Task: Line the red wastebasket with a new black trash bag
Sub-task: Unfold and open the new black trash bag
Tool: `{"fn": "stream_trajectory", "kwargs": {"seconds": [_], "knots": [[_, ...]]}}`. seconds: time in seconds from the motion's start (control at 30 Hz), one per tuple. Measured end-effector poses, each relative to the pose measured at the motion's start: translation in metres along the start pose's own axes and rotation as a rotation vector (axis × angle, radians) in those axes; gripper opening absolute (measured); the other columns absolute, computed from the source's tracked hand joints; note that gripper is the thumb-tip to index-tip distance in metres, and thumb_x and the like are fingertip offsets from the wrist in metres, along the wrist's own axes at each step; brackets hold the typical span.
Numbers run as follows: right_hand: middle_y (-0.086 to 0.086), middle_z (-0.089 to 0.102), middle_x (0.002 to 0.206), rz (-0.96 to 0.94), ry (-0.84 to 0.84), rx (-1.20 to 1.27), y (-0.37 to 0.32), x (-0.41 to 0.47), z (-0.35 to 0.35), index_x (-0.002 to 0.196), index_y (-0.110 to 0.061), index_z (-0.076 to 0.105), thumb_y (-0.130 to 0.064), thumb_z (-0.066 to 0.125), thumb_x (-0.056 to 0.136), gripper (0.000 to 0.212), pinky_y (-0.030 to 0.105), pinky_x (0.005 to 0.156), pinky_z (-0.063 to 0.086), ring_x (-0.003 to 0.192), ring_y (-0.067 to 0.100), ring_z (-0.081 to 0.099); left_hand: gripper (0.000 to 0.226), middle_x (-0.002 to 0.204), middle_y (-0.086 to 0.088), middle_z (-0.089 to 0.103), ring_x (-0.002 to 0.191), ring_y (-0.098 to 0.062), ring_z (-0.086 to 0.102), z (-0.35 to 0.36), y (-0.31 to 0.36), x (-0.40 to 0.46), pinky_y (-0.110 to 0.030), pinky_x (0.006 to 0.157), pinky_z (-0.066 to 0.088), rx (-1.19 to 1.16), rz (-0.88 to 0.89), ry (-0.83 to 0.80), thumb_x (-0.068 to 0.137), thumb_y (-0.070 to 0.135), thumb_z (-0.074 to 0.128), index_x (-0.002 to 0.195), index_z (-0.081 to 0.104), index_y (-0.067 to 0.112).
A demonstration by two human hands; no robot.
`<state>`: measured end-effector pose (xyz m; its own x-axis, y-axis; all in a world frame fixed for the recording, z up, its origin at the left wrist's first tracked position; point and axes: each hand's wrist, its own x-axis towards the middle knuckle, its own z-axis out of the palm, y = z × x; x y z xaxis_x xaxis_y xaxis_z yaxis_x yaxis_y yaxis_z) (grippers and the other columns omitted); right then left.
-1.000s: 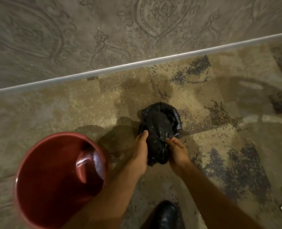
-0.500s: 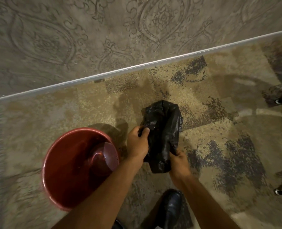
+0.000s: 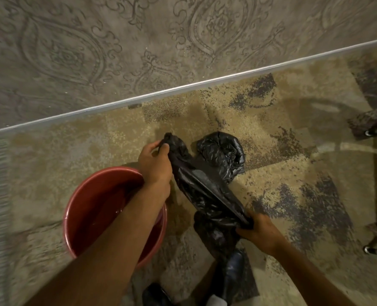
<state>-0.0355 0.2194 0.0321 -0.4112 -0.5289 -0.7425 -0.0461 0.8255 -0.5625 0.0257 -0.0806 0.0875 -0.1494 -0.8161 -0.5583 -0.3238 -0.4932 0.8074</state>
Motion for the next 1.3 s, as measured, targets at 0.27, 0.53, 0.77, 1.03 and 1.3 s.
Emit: {"fn": "stream_trajectory", "kwargs": {"seconds": [0.27, 0.53, 0.77, 1.03, 1.3], "knots": [[0.022, 0.076, 0.078, 0.265, 0.127, 0.790, -0.009, -0.021, 0.008, 0.090, -0.002, 0.076, -0.020, 0.075, 0.083, 0.020, 0.035, 0.052, 0.056, 0.057, 0.024, 0.072, 0.053, 0.137, 0.010, 0.062, 0.123, -0.005, 0.059, -0.005, 0.024, -0.019, -0.034, 0.105, 0.046, 0.040, 0.257, -0.420, 0.097, 0.022, 0.064, 0.146, 0.045, 0.025], [0.019, 0.074, 0.121, 0.090, -0.008, 1.504, -0.090, -0.018, -0.007, 0.122, -0.007, 0.067, -0.033, 0.057, 0.089, 0.044, 0.039, 0.083, 0.063, 0.110, 0.030, 0.072, 0.116, 0.154, 0.028, 0.031, 0.139, 0.001, 0.036, -0.034, -0.027, -0.069, -0.029, 0.108, 0.038, 0.843, 0.543, -1.119, 0.061, 0.064, 0.085, 0.153, 0.015, 0.054], [0.016, 0.077, 0.112, -0.136, 0.115, 1.190, -0.114, -0.002, -0.014, 0.114, 0.001, 0.070, 0.001, 0.068, 0.082, 0.032, 0.032, 0.083, 0.061, 0.104, 0.028, 0.074, 0.017, 0.088, 0.005, 0.078, 0.084, -0.013, 0.076, -0.046, -0.014, -0.048, -0.050, 0.077, 0.061, 0.350, 0.326, -0.560, 0.085, 0.039, 0.068, 0.094, 0.073, 0.026], [0.008, 0.080, 0.102, 0.008, 0.400, 1.264, -0.126, 0.003, -0.031, 0.108, -0.011, 0.071, -0.020, 0.060, 0.099, 0.017, 0.032, 0.069, 0.064, 0.087, 0.023, 0.078, 0.017, 0.073, 0.008, 0.069, 0.068, -0.006, 0.067, -0.057, 0.015, -0.027, -0.020, 0.059, 0.053, 0.125, 0.335, -0.425, 0.077, 0.026, 0.078, 0.073, 0.064, 0.035], [0.018, 0.075, 0.110, 0.162, 0.651, 1.411, -0.141, -0.001, -0.060, 0.106, -0.009, 0.063, -0.023, 0.075, 0.090, 0.025, 0.040, 0.073, 0.065, 0.086, 0.026, 0.077, 0.016, 0.080, 0.006, 0.064, 0.069, 0.001, 0.061, -0.071, 0.028, -0.014, -0.018, 0.061, 0.050, 0.031, 0.344, -0.035, 0.089, 0.014, 0.074, 0.083, 0.060, 0.021]]}}
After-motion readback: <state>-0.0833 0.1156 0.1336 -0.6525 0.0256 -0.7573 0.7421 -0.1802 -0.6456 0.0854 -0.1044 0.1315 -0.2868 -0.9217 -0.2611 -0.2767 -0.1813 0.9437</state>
